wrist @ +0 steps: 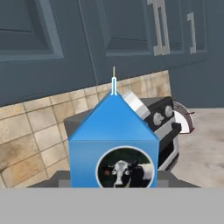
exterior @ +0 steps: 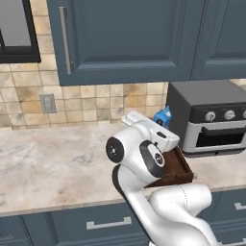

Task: Take out the milk from the fridge and place it on the tray on the counter. Then take the sugar cube near the tray and place it in the tray.

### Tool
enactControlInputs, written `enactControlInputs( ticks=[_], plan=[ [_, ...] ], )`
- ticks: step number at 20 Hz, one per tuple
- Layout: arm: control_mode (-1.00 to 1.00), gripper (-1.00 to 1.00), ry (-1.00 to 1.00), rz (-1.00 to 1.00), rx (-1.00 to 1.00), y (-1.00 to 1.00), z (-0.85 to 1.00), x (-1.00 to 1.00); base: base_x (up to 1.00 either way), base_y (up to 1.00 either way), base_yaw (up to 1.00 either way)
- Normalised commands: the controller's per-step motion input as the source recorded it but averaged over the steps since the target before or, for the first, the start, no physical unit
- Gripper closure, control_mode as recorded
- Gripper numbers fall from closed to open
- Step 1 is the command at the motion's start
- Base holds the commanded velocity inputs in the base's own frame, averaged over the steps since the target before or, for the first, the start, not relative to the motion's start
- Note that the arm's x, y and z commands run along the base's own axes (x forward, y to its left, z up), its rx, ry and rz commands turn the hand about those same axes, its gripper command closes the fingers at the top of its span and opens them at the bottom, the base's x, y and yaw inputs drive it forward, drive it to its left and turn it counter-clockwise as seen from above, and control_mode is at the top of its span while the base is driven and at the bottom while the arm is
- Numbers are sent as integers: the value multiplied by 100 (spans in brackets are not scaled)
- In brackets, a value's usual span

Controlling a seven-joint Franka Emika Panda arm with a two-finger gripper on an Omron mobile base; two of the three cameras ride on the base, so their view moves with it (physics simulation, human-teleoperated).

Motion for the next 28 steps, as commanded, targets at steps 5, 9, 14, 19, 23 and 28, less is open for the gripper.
enactControlInputs(
  ticks=[5, 9, 14, 19, 23, 28],
  plan=[
    [-100, 100, 9, -13, 0, -2, -4, 7, 0, 0, 0],
    [-100, 100, 7, -11, 0, -12, -6, 10, 0, 0, 0],
    [-100, 100, 3, -6, 0, -15, -14, 15, 0, 0, 0],
    [-100, 100, 0, -3, -1, -14, -30, 9, 0, 0, 0],
    [-100, 100, 0, -5, 0, -18, -22, 23, 0, 0, 0],
    [-100, 100, 3, -5, 0, -31, -4, 27, 0, 0, 0]
  ],
)
